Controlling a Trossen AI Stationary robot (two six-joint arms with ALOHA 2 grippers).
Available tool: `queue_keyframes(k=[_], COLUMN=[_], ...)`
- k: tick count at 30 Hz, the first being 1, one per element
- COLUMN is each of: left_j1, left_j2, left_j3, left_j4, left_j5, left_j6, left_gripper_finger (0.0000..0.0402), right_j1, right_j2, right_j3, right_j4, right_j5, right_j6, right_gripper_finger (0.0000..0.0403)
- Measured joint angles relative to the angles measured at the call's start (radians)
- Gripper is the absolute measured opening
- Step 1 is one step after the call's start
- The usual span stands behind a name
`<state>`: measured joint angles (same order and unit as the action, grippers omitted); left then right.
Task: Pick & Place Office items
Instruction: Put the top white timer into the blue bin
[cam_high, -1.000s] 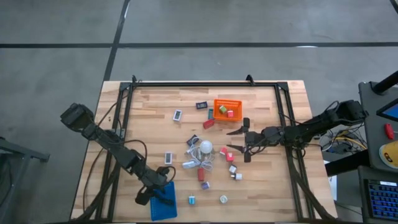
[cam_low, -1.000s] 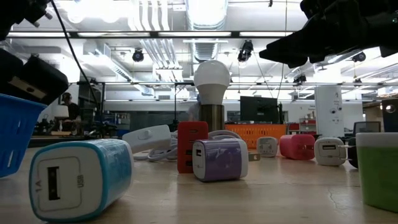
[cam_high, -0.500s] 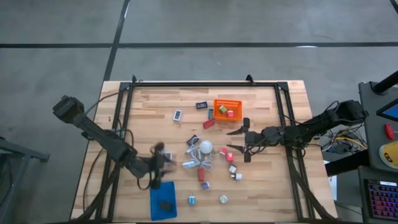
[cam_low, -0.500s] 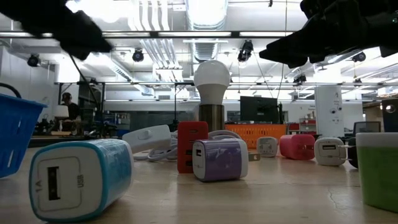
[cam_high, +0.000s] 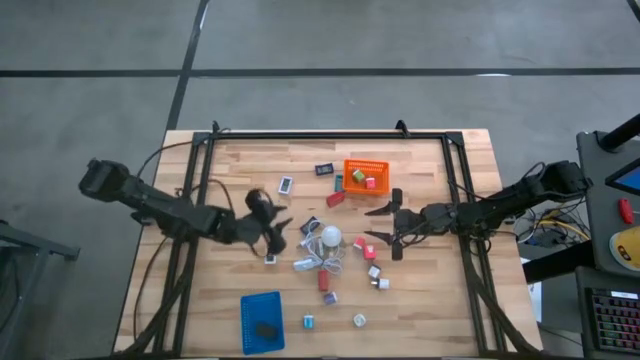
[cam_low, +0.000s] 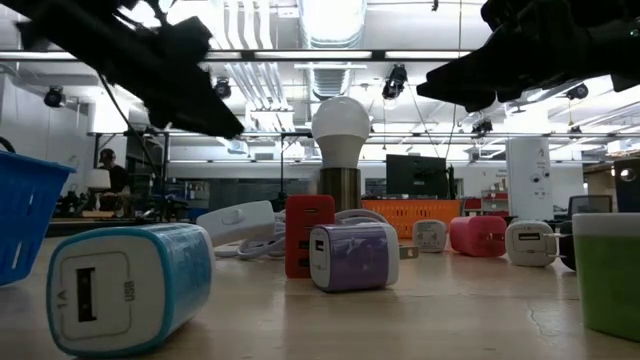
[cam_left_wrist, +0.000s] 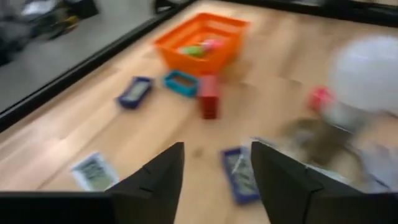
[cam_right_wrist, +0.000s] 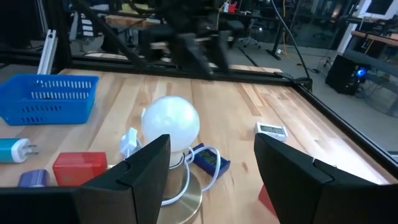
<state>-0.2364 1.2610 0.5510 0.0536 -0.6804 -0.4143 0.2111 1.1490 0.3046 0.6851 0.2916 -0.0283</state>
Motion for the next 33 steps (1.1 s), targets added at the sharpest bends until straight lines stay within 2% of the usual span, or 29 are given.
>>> queue_keyframes(k=[4,8,10,13,16,25,33], left_j1=[0.124,0.205,0.230,0.289,0.352,0.553,0.636], left_j2=[-0.003,-0.008,-0.008,-0.004,-0.004,0.018,0.203], left_j3=[0.000,0.002,0.002,0.014,0.043,0.198,0.325], left_j4=[-0.003,-0.002,-0.003,-0.016,-0.105,-0.434,-0.568], left_j5=[0.000,0.010,0.074,0.257,0.357,0.522,0.637], left_j6=[-0.056,-0.035,-0.031,-0.045,-0.119,-0.172,-0.193], left_gripper_finger=[0.0230,0.0237,0.0235,0.0235,0.0240,0.0273,0.0276], right_j1=[0.000,0.000,0.000,0.000,0.000,0.000,0.000], right_j2=[0.000,0.000,0.000,0.000,0.000,0.000,0.000], right_j3=[0.000,0.000,0.000,0.000,0.000,0.000,0.000], right_j4=[0.000,0.000,-0.004,-0.026,-0.048,-0.068,-0.071], right_j5=[0.000,0.000,0.000,-0.001,0.000,-0.001,-0.002], right_j6=[0.020,0.029,0.030,0.030,0.030,0.037,0.041], right_gripper_finger=[0.0228,0.0228,0.0228,0.0228,0.0228,0.0228,0.0228])
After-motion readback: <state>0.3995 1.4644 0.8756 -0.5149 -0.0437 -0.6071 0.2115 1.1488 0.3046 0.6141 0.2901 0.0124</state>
